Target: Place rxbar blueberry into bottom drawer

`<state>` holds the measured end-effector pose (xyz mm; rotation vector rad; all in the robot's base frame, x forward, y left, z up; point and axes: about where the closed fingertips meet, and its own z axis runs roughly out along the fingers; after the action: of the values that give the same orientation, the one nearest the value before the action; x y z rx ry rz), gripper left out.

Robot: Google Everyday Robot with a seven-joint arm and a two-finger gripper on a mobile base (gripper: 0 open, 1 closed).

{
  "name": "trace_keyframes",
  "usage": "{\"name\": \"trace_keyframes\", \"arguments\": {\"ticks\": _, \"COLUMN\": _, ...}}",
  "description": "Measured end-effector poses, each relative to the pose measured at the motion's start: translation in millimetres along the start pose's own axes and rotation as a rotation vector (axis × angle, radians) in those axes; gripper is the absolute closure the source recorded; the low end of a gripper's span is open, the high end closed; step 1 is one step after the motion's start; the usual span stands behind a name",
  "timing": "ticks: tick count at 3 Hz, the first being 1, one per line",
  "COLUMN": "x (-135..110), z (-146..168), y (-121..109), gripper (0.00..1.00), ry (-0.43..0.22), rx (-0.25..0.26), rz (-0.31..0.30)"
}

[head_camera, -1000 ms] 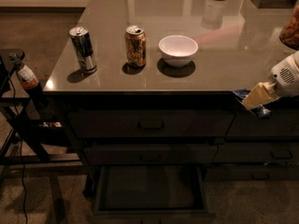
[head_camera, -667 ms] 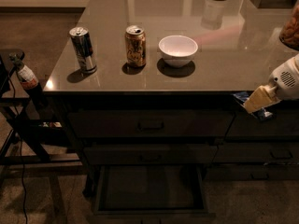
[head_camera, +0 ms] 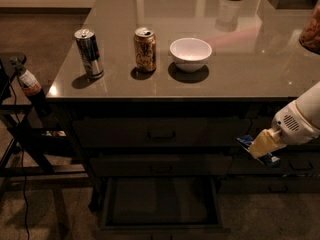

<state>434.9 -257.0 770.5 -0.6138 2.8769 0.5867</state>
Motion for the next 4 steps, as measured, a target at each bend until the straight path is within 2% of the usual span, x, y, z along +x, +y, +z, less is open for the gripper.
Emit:
{"name": "trace_keyframes", "arguments": {"ticks": 1, "x": 0, "z": 0, "y": 0, "gripper": 1.0, "ry": 0.0, "rx": 0.0, "rz": 0.0}}
{"name": "trace_keyframes", "arguments": {"ticks": 2, "x": 9, "z": 45, "y": 7, "gripper": 1.0, "ry": 0.031, "rx": -0.064, "rz": 0.042}}
{"name": "trace_keyframes", "arguments": {"ticks": 3, "x": 1, "z": 141, "y": 10, "gripper": 1.0, "ry": 0.062, "rx": -0.157, "rz": 0.099}}
{"name": "trace_keyframes", "arguments": {"ticks": 4, "x": 1, "z": 141, "y": 10, "gripper": 1.0, "ry": 0.062, "rx": -0.157, "rz": 0.099}}
